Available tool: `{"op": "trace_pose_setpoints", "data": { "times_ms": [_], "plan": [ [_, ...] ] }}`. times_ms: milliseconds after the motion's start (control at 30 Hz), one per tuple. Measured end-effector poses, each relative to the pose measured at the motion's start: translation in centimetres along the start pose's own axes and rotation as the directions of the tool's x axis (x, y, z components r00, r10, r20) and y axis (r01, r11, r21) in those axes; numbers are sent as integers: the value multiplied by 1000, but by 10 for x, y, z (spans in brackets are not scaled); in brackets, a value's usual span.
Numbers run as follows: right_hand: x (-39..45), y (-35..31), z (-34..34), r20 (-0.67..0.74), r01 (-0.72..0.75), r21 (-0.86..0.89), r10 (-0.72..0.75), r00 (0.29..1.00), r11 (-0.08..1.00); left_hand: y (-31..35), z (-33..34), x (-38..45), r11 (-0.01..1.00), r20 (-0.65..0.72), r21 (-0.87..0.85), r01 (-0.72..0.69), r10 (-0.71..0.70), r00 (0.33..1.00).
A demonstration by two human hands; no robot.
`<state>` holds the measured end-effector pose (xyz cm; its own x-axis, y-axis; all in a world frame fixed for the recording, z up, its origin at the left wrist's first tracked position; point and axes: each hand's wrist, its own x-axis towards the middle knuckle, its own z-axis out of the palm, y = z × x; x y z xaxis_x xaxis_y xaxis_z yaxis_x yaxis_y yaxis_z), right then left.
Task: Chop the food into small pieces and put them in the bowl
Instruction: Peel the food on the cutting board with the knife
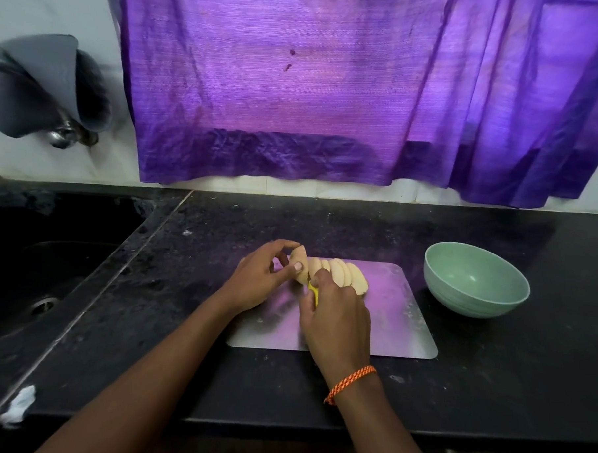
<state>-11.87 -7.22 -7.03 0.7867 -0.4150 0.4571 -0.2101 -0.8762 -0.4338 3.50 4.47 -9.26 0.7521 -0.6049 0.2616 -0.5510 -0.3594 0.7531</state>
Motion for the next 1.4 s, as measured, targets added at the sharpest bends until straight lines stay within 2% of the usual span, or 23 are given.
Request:
{"op": "trace_pose_setpoints", "data": {
  "times_ms": [300,633,900,1400],
  "plan": [
    [0,-3,3,-163,2,-35,-8,987,999,-3,3,3,999,8,-7,37,-37,999],
    [-2,-8,3,-104,54,-41,-58,993,998,-6,3,5,999,-6,-30,37,-37,999],
    [-5,-16,7,-130,28,-95,-40,991,995,-5,3,5,999,-4,-26,39,-39,999],
    [6,-13,9,30,64,-13,-63,998,998,-5,-1,4,996,24,-79,44,-43,999]
  ]
}}
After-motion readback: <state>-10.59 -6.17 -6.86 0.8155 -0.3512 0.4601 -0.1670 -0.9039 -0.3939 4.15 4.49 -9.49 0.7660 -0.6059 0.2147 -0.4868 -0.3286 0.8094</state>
